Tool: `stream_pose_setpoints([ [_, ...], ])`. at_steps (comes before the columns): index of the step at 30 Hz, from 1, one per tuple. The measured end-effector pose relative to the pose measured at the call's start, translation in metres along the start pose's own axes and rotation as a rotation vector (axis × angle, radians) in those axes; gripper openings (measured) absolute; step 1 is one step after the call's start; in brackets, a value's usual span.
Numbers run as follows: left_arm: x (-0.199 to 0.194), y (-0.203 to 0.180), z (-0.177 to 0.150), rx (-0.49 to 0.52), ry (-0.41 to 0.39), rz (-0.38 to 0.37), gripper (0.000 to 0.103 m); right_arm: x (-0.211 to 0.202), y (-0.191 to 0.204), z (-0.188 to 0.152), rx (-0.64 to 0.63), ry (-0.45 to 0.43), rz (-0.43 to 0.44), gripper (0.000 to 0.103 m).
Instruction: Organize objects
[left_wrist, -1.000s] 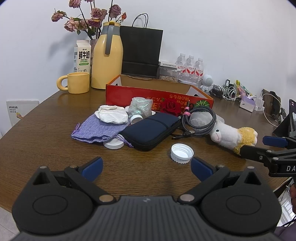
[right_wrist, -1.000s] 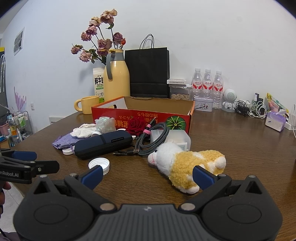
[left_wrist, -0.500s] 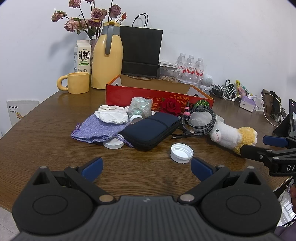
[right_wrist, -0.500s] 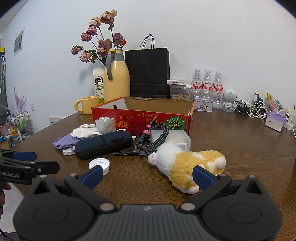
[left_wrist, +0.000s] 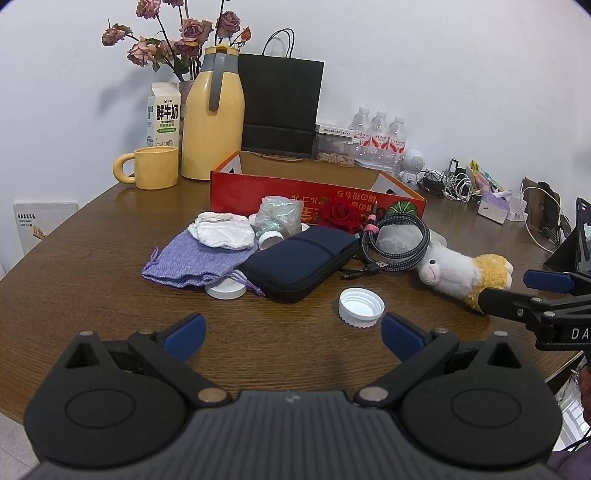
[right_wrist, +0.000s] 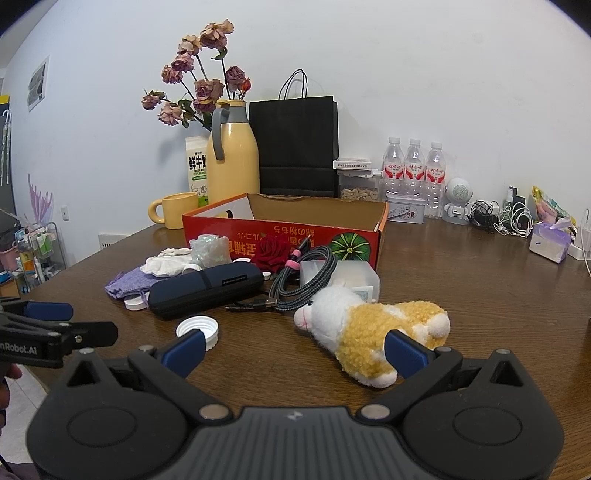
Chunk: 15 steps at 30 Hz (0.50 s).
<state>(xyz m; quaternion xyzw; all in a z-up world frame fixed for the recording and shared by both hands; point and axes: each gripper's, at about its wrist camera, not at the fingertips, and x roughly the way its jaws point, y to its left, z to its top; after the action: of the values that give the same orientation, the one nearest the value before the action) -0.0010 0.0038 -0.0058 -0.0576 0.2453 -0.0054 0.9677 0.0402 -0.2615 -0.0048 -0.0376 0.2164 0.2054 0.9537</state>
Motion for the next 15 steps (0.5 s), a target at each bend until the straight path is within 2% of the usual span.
stream_pose_setpoints([
  [15, 0.0004, -0.0069, 0.0075, -0.002, -0.003, 0.001, 0.103, -0.0042, -0.0038, 0.0087, 0.0, -0.011, 0.0, 0.103],
])
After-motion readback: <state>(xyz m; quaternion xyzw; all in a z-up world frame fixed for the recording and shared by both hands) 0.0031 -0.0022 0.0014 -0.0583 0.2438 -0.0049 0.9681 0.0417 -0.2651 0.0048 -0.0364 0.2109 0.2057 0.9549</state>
